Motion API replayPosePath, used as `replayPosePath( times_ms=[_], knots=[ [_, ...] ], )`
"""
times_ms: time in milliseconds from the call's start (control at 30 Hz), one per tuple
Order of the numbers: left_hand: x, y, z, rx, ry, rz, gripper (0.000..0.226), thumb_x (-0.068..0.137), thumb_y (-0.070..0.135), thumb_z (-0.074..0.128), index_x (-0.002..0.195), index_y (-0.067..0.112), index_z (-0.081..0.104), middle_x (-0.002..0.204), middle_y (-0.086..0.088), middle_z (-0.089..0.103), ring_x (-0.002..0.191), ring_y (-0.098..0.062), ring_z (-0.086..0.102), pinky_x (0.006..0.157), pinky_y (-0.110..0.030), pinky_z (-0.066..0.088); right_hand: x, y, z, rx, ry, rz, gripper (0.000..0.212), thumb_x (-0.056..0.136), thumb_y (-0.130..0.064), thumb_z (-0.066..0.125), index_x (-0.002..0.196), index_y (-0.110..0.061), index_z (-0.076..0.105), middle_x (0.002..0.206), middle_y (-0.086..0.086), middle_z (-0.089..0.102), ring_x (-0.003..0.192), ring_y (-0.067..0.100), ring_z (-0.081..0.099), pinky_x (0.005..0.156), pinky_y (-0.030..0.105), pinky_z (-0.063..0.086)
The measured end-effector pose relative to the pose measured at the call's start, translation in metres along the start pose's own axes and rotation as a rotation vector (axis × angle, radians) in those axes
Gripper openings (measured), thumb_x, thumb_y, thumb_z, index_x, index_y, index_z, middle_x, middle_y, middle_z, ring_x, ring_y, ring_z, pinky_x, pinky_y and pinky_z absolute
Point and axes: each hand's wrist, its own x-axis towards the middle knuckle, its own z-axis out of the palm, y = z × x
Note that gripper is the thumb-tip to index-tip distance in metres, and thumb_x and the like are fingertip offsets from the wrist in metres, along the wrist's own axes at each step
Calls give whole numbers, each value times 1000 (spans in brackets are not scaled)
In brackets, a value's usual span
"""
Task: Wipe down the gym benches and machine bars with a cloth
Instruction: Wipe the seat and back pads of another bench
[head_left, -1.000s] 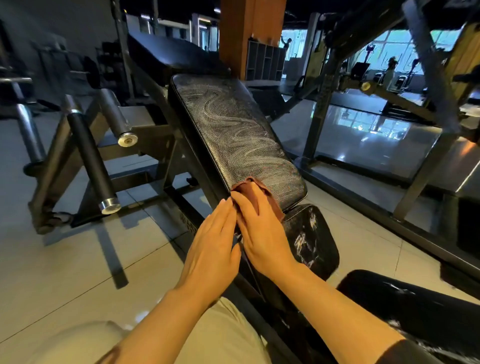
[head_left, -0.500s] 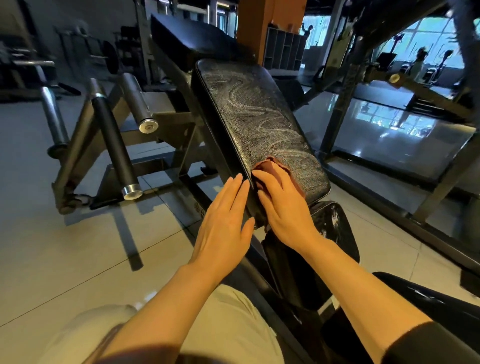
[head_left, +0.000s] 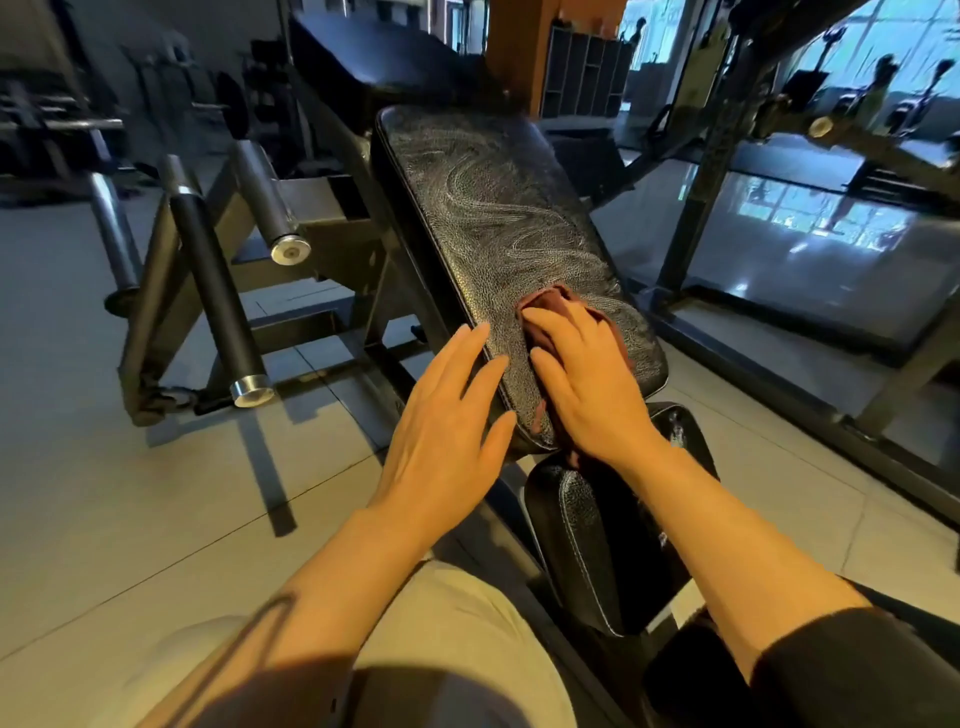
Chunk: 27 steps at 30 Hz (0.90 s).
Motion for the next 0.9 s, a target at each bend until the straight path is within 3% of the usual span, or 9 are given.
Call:
replayPosePath(
  times_ms=[133, 233, 300, 433, 600, 767, 900],
  knots=[
    [20, -3, 1, 58, -32, 64, 47, 93, 29, 55, 133, 4, 54, 151, -13, 36, 144, -26, 25, 117, -42, 23, 44, 52, -9, -7, 12, 196, 52, 95, -42, 33, 137, -17, 49, 141, 8, 48, 130, 26, 43, 109, 42, 33],
    [37, -2, 4, 85, -24, 88, 46, 93, 31, 52, 131, 6, 56, 150, -11, 39, 144, -25, 24, 116, -49, 26, 53, 49, -3, 30, 78, 279, 45, 100, -39, 36, 137, -18, 49, 143, 8, 46, 131, 25, 41, 110, 34, 29],
    [46, 0, 8, 103, -13, 84, 44, 91, 30, 53, 130, 8, 57, 148, -10, 42, 144, -23, 25, 115, -53, 23, 37, 35, 1, 43, 78, 240, 41, 102, -34, 39, 139, -19, 49, 146, 7, 40, 133, 22, 36, 108, 25, 23],
    [62, 1, 10, 199, 21, 62, 42, 91, 36, 46, 123, 12, 62, 140, -6, 52, 141, -20, 30, 115, -62, 8, 7, 32, -7, 10, -32, 96, 50, 100, -44, 31, 144, -23, 43, 151, 6, 36, 137, 22, 31, 113, 30, 23],
    [83, -18, 2, 193, 69, 50, 42, 94, 37, 44, 123, 15, 63, 138, -3, 52, 142, -18, 30, 116, -60, 4, 49, 56, -9, -20, -19, 100, 50, 99, -43, 32, 141, -20, 44, 145, 7, 42, 135, 26, 36, 112, 45, 29],
    [102, -34, -3, 187, 94, 36, 43, 95, 38, 43, 126, 16, 62, 140, -3, 51, 143, -17, 29, 117, -58, 3, 98, 51, -1, 3, -50, 84, 60, 96, -51, 24, 143, -20, 42, 150, 8, 36, 138, 26, 32, 116, 44, 25],
    [113, -49, -11, 194, 111, 29, 45, 95, 40, 41, 129, 18, 59, 144, -1, 48, 144, -15, 26, 118, -56, 3, 138, 32, 9, 7, -49, 34, 53, 98, -44, 32, 143, -19, 42, 148, 8, 36, 134, 27, 36, 113, 40, 30]
  ],
)
